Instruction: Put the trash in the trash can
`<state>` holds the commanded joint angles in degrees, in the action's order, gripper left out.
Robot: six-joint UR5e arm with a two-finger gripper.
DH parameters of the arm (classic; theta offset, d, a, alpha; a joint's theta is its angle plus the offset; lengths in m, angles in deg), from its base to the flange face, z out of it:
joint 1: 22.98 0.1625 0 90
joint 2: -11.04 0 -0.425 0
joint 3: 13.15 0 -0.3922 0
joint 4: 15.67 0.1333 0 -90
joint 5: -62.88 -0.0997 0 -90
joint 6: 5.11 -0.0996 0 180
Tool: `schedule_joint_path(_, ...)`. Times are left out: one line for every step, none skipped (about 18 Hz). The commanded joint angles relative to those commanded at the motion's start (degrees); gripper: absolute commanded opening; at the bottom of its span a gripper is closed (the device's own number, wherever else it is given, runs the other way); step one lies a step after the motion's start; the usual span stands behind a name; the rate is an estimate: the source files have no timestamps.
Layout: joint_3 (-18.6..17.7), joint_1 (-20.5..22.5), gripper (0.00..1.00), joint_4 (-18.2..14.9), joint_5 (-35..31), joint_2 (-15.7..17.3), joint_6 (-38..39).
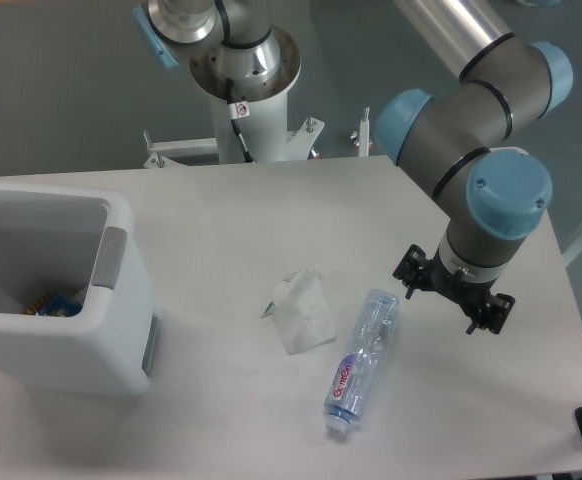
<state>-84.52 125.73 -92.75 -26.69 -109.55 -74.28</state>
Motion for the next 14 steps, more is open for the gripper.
schedule_joint_path(-0.1,0.0,1.00,0.1,0.0,0.1,0.0)
schedule_joint_path(-0.1,0.0,1.00,-0.1,0.0,0.1,0.1)
schedule_joint_path(-0.1,0.0,1.00,-0.1,0.1,0.1,0.2)
schedule_joint_path(-0.1,0.0,1.00,-0.1,0.1,0.1,0.2)
schedule_joint_path(-0.2,-0.1,1.00,0.0,0.1,0.1,0.2)
schedule_joint_path(-0.1,-0.1,1.00,0.2,0.1,0.1,0.3)
schedule_joint_path(-0.2,-0.1,1.00,0.3,0.2,0.1,0.3)
schedule_joint_path(-0.2,-0.1,1.00,0.3,0.3,0.1,0.4)
schedule_joint_path(-0.2,-0.1,1.00,0.3,0.6,0.2,0.4)
schedule_joint_path(-0.3,-0.1,1.00,0.3,0.6,0.2,0.6)
schedule_joint_path(-0.5,-0.3,1.00,0.3,0.6,0.2,1.6)
schedule_joint_path(-1.0,-0.3,1.00,0.3,0.7,0.2,3.3)
schedule_joint_path(-1.8,-0.5,1.00,0.4,1.1,0.4,5.2)
schedule_joint_path(-2.8,-0.7,1.00,1.0,2.4,1.1,6.8)
